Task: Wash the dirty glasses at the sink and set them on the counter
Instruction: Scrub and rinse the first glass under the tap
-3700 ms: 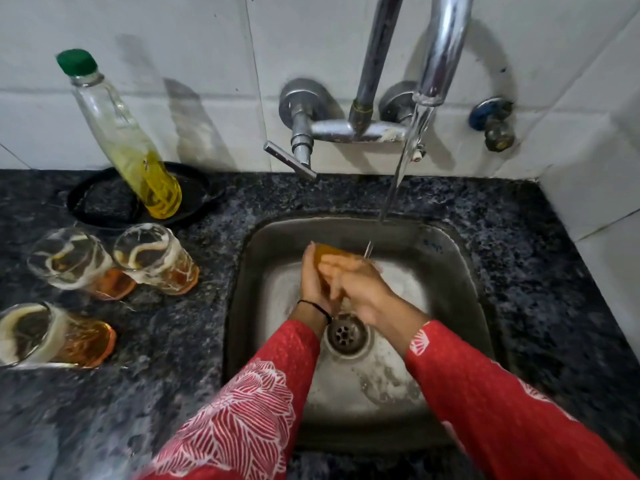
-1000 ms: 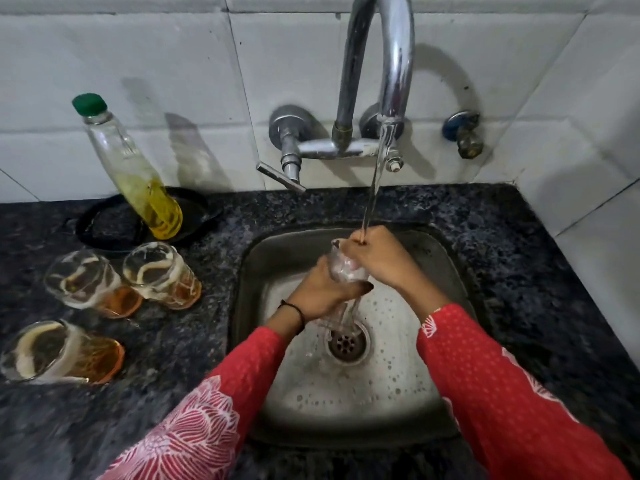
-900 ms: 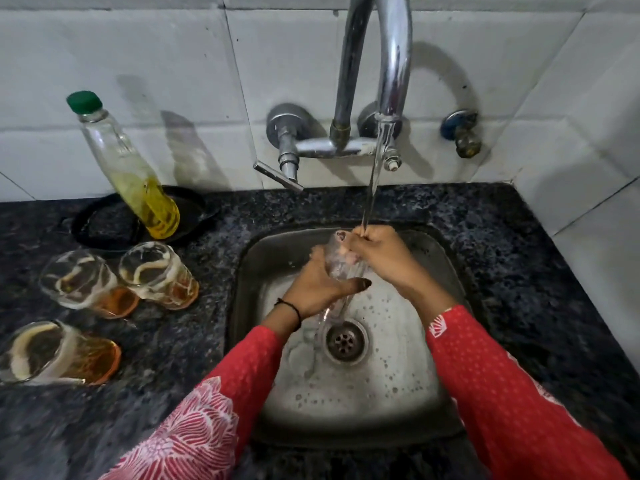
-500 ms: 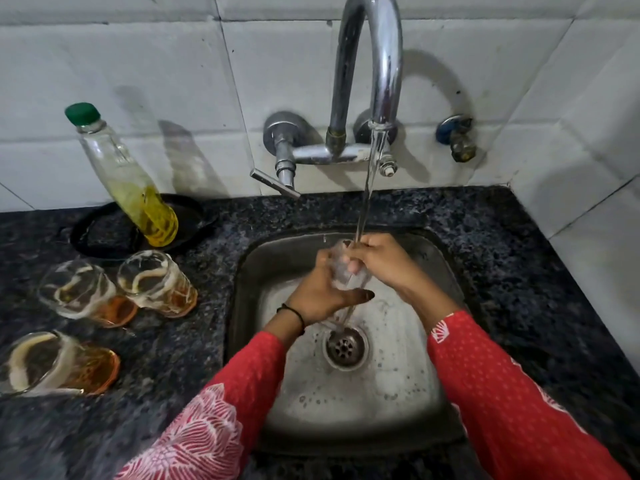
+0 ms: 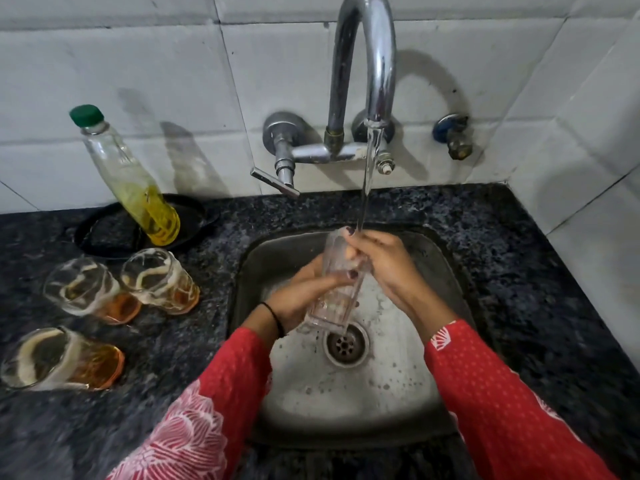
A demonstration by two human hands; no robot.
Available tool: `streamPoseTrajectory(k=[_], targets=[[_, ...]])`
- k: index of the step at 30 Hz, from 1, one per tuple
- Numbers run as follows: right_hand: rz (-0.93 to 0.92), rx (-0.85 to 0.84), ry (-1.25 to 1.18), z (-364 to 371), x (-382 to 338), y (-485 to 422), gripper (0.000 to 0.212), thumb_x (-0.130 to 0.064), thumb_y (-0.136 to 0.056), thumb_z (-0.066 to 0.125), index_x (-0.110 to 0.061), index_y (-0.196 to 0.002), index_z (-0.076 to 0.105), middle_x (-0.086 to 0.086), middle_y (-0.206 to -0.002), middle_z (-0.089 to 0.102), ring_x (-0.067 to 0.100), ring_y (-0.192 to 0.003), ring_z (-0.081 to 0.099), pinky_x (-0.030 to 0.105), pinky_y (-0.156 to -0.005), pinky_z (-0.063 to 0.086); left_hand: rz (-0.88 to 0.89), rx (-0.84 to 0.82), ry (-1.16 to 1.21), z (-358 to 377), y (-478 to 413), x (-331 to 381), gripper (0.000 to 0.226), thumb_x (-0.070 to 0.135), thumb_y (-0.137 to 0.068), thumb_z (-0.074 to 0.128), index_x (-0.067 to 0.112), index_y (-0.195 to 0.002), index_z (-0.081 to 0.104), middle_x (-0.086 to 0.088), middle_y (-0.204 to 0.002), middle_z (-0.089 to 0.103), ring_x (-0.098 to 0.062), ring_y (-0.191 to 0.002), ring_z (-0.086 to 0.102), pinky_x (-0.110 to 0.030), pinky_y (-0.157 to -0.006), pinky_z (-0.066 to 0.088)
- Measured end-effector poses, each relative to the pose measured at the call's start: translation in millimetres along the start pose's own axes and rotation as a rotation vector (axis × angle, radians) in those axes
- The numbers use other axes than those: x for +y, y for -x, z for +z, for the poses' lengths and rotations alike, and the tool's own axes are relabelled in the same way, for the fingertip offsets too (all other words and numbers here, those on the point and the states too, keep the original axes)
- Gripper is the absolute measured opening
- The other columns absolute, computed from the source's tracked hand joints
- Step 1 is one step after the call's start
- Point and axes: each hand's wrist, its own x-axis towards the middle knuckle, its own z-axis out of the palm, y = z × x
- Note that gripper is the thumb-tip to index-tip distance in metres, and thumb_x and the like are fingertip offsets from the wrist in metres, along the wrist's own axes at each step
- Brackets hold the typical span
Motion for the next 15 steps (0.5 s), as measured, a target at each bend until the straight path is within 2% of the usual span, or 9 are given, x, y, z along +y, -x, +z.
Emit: streamPoseTrajectory(k=[2, 3, 5, 7, 8, 9, 11, 13, 15], targets=[[0.02, -0.026, -0.149, 0, -3, 4, 0.032, -0.022, -0.091, 0.06, -0.016, -0.059, 0.062, 0.0, -0.057, 0.053, 0.008, -0.051, 0.047, 0.024, -0.049, 0.036, -0.133, -0.168, 0.297, -4, 7, 6, 0.035, 0.026, -0.079, 0.063, 0.015, -0.113, 0.065, -0.011, -0.106, 0.068, -0.021, -0.079, 0.069, -0.034, -0.062, 0.059], [0.004, -0.005, -0.102, 0, -4, 4, 0.032, -0.021, -0.091, 0.06, -0.016, -0.059, 0.062, 0.0, -0.056, 0.053, 0.007, -0.049, 0.046, 0.023, -0.047, 0.036, -0.155, -0.177, 0.307, -3, 6, 6, 0.028, 0.025, -0.081, 0.062, 0.016, -0.107, 0.067, -0.01, -0.102, 0.068, -0.021, -0.074, 0.069, -0.034, -0.06, 0.058], [-0.033, 0.037, 0.236, 1, -5, 0, 0.03, -0.018, -0.091, 0.06, -0.012, -0.061, 0.062, 0.003, -0.057, 0.057, 0.009, -0.05, 0.052, 0.024, -0.053, 0.043, -0.064, -0.033, -0.047, 4, 0, 3, 0.023, 0.016, -0.084, 0.066, 0.018, -0.107, 0.061, -0.006, -0.101, 0.066, -0.017, -0.078, 0.066, -0.032, -0.066, 0.056], [-0.018, 0.041, 0.521, 5, -5, -4, 0.029, -0.019, -0.091, 0.06, -0.01, -0.063, 0.063, 0.007, -0.06, 0.061, 0.017, -0.056, 0.058, 0.03, -0.059, 0.048, 0.066, 0.135, -0.597, 10, -11, -1, 0.057, 0.016, -0.077, 0.076, 0.018, -0.123, 0.042, -0.001, -0.11, 0.06, -0.015, -0.095, 0.062, -0.031, -0.082, 0.053], [-0.002, 0.053, 0.522, 7, -4, -4, 0.028, -0.019, -0.091, 0.059, -0.011, -0.064, 0.063, 0.007, -0.06, 0.062, 0.019, -0.057, 0.059, 0.032, -0.061, 0.049, 0.103, 0.175, -0.703, 9, -15, -4, 0.073, 0.019, -0.072, 0.08, 0.018, -0.13, 0.034, 0.0, -0.116, 0.058, -0.015, -0.103, 0.06, -0.032, -0.088, 0.052], [-0.004, 0.072, 0.461, 7, -3, -2, 0.027, -0.019, -0.091, 0.059, -0.012, -0.064, 0.063, 0.008, -0.06, 0.062, 0.019, -0.058, 0.059, 0.031, -0.062, 0.048, 0.124, 0.17, -0.671, 6, -17, -5, 0.079, 0.021, -0.07, 0.082, 0.018, -0.132, 0.033, 0.0, -0.119, 0.058, -0.016, -0.108, 0.059, -0.033, -0.092, 0.051], [-0.03, 0.087, 0.264, 5, -6, 3, 0.023, -0.02, -0.089, 0.063, -0.012, -0.068, 0.067, 0.013, -0.064, 0.065, 0.02, -0.061, 0.06, 0.031, -0.064, 0.049, 0.103, 0.042, -0.372, -1, -13, -5, 0.069, 0.02, -0.071, 0.078, 0.017, -0.13, 0.042, -0.002, -0.12, 0.061, -0.018, -0.109, 0.06, -0.036, -0.093, 0.052], [-0.035, 0.06, 0.031, 2, -9, 6, 0.018, -0.017, -0.087, 0.066, -0.012, -0.07, 0.07, 0.015, -0.068, 0.066, 0.02, -0.063, 0.059, 0.03, -0.065, 0.048, -0.031, -0.123, 0.079, -6, -4, -1, 0.055, 0.018, -0.077, 0.07, 0.015, -0.129, 0.049, -0.008, -0.113, 0.066, -0.025, -0.097, 0.066, -0.043, -0.082, 0.055], [-0.03, 0.059, 0.044, 2, -8, 4, 0.025, -0.013, -0.087, 0.065, -0.015, -0.062, 0.067, 0.004, -0.06, 0.061, 0.011, -0.056, 0.055, 0.021, -0.058, 0.047, -0.109, -0.141, 0.197, -6, -4, -5, 0.051, 0.02, -0.077, 0.069, 0.012, -0.124, 0.052, -0.011, -0.105, 0.068, -0.027, -0.085, 0.068, -0.043, -0.075, 0.057]])
